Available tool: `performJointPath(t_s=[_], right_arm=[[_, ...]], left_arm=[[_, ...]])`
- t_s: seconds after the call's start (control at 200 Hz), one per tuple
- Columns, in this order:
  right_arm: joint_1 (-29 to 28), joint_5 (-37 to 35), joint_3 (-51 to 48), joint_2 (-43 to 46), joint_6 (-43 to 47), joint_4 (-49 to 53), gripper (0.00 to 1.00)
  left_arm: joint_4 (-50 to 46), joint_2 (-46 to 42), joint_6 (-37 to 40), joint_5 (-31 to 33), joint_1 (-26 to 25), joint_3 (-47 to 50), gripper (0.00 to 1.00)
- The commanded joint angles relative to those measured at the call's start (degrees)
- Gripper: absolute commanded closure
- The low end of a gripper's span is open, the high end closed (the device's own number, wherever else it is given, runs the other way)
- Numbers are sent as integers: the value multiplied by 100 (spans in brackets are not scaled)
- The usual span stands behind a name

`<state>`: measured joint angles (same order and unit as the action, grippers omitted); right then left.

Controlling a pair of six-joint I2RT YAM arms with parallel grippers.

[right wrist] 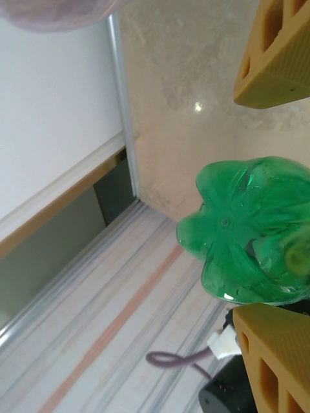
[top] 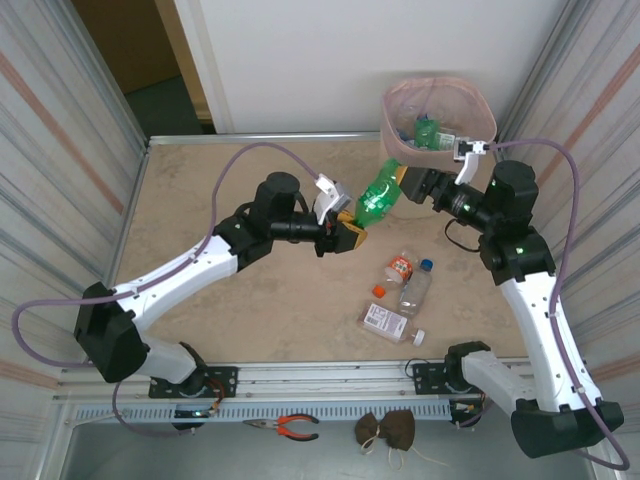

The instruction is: Put the plastic bottles in the bin

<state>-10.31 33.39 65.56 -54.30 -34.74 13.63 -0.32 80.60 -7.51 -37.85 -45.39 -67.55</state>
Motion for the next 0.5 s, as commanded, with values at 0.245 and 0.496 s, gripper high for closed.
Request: performJointPath(t_s=[0.245, 0.496], right_arm=[[-179, 564, 110, 1, -549, -1205, 26], [-235, 586, 176, -5, -498, -1144, 38]], left_arm=[[928, -220, -514, -925, -24, -132, 71], [1010, -153, -671, -892, -23, -152, 71]])
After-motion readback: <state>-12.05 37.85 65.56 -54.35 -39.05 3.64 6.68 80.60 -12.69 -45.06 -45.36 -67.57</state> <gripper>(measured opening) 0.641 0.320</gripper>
